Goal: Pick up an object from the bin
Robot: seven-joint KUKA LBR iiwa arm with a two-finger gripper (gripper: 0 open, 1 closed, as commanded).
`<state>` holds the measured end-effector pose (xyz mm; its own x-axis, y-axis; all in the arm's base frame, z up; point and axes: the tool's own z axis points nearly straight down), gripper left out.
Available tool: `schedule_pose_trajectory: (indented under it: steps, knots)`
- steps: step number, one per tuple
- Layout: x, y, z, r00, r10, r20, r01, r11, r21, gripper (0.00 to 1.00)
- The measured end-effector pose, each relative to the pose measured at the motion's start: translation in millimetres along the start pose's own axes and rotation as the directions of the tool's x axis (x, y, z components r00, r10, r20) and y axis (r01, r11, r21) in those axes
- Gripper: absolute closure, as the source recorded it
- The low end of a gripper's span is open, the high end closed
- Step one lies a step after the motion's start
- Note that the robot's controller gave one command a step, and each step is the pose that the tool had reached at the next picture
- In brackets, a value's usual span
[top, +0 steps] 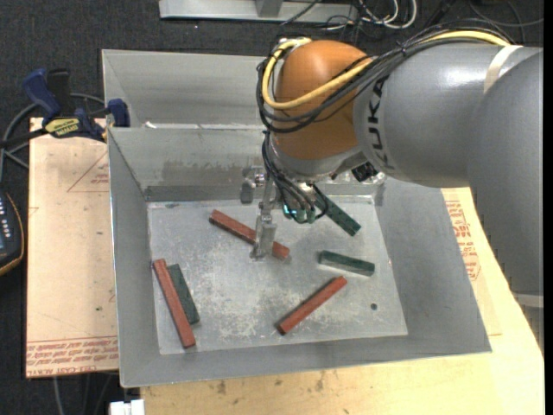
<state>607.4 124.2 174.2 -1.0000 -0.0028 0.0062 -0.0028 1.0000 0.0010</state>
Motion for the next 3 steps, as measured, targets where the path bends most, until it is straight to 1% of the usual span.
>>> schedule_pose_trajectory:
  steps: [1, 2, 3]
  knots:
    - [-18.3, -9, 109, 0.989, 0.149, 0.002, -0.149, 0.989, 0.0, 0.0]
    - [-20.5, -8, 103, 0.989, 0.15, 0.009, -0.15, 0.989, -0.002, 1.0]
    - [28.8, -38, 52, 0.996, -0.093, 0.009, 0.093, 0.996, 0.002, 1.0]
